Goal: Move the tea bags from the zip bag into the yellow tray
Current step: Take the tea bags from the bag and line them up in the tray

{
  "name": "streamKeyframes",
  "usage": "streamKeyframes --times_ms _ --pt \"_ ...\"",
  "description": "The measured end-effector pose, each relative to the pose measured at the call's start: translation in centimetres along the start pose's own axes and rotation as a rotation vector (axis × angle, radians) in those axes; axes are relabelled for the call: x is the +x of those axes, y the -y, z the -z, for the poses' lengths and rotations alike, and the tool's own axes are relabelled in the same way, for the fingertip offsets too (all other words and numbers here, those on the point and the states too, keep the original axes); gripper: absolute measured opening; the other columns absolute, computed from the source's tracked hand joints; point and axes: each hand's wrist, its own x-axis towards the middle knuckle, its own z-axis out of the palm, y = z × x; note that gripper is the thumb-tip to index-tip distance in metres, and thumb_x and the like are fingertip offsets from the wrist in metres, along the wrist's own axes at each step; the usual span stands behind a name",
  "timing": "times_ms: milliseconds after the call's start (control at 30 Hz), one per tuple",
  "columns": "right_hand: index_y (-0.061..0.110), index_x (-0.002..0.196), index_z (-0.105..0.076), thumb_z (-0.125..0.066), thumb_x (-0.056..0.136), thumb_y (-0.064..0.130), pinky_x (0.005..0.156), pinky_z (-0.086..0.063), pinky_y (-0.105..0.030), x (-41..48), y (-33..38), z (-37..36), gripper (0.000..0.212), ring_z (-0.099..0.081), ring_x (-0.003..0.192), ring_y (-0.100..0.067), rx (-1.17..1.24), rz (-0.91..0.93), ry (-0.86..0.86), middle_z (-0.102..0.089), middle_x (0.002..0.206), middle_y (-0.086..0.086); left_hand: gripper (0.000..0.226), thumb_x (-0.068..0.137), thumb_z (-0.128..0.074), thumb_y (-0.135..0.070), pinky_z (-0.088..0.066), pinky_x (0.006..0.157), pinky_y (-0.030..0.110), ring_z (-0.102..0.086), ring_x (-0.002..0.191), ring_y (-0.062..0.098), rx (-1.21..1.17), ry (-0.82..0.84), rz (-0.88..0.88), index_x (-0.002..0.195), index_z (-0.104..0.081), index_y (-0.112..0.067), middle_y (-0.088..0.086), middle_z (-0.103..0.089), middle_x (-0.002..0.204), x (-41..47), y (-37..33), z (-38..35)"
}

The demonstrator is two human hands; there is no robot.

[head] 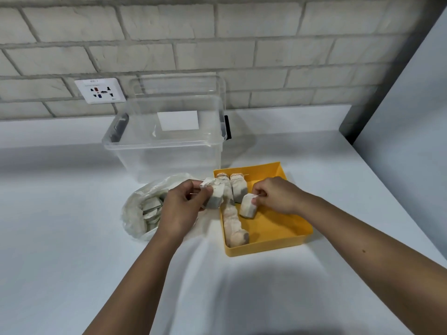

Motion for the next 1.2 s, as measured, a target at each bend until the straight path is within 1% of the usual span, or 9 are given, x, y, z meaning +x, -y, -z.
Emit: streamKeyframes --times_ms 100,267,500,633,800,867,933,1067,1200 --pt "0.018 0.089 -0.062 -0.062 0.092 0.033 0.067 -0.041 -0.032 1.6 0.1 -0.4 0.016 -0.053 0.085 -0.019 -0.069 -0.003 -0.012 -0.054 0.081 0.007 0.007 0.091 -0.071 -0.021 -0.058 0.072 0.028 -0.066 0.074 0.014 0.013 -0.001 0.016 0.09 -0.072 -0.015 0.006 -0.072 0.078 0.4 0.4 0.1" --pt "0.019 0.098 -0.065 -0.062 0.092 0.036 0.07 -0.047 -0.034 3.6 0.6 -0.7 0.018 -0.058 0.098 -0.022 -0.146 0.001 -0.142 -0.066 0.1 -0.001 0.005 0.09 -0.072 -0.019 -0.057 0.065 0.022 -0.064 0.074 0.016 -0.022 -0.006 0.053 0.088 -0.071 -0.014 0.004 -0.069 0.076 0.9 0.6 0.1" --pt "0.022 0.093 -0.063 -0.065 0.089 0.038 0.07 -0.05 -0.034 4.9 0.5 -1.5 0.016 -0.059 0.096 -0.02 -0.171 -0.008 -0.166 -0.066 0.1 0.001 0.006 0.089 -0.073 -0.017 -0.055 0.063 0.023 -0.063 0.069 0.011 -0.054 0.0 0.086 0.084 -0.071 -0.016 -0.004 -0.068 0.068 1.2 0.6 0.1" --pt "0.021 0.098 -0.063 -0.068 0.087 0.038 0.066 -0.045 -0.03 4.9 0.2 -1.9 0.021 -0.059 0.093 -0.018 -0.108 -0.008 -0.194 -0.065 0.095 0.004 0.008 0.088 -0.074 -0.02 -0.052 0.06 0.018 -0.064 0.072 0.01 -0.036 0.003 0.094 0.089 -0.073 -0.012 0.007 -0.072 0.079 1.1 0.4 0.1" --pt "0.022 0.101 -0.065 -0.068 0.088 0.036 0.069 -0.047 -0.024 2.9 0.0 -1.7 0.02 -0.058 0.085 -0.005 0.208 0.023 -0.387 -0.061 0.093 0.01 0.01 0.086 -0.074 -0.012 -0.056 0.062 0.018 -0.069 0.069 0.011 -0.188 0.016 0.145 0.091 -0.073 -0.004 0.009 -0.074 0.078 0.5 -0.5 -0.3" --pt "0.023 0.096 -0.07 -0.068 0.088 0.035 0.067 -0.049 -0.023 1.4 1.4 -1.4 0.015 -0.057 0.072 -0.002 0.565 0.034 -0.437 -0.066 0.09 0.005 0.01 0.086 -0.074 -0.011 -0.059 0.066 0.022 -0.071 0.071 0.014 -0.217 0.037 0.156 0.091 -0.072 -0.002 0.01 -0.075 0.079 0.3 -0.8 -0.6" --pt "0.023 0.093 -0.073 -0.073 0.084 0.031 0.061 -0.05 -0.025 -0.1 3.2 -1.0 0.012 -0.056 0.06 -0.009 0.899 0.065 -0.365 -0.067 0.086 -0.003 0.005 0.086 -0.074 -0.011 -0.059 0.065 0.023 -0.071 0.071 0.014 -0.216 0.055 0.155 0.085 -0.071 -0.007 0.007 -0.075 0.076 0.1 -1.1 -0.8" --pt "0.018 0.091 -0.073 -0.08 0.078 0.022 0.056 -0.048 -0.025 -1.3 4.7 -1.2 0.015 -0.054 0.055 -0.009 0.945 0.085 -0.381 -0.07 0.083 -0.009 0.002 0.086 -0.075 -0.013 -0.057 0.063 0.023 -0.073 0.073 0.015 -0.193 0.083 0.149 0.085 -0.073 -0.012 0.006 -0.077 0.079 -0.5 -1.4 -1.2" --pt "0.009 0.087 -0.072 -0.08 0.077 0.015 0.048 -0.048 -0.024 -1.4 4.0 -1.6 0.013 -0.054 0.05 -0.01 1.036 0.041 -0.417 -0.068 0.069 -0.001 0.003 0.086 -0.074 -0.012 -0.058 0.061 0.022 -0.072 0.066 0.011 -0.216 0.106 0.175 0.087 -0.073 -0.009 0.003 -0.076 0.074 -0.8 -1.6 -1.4"
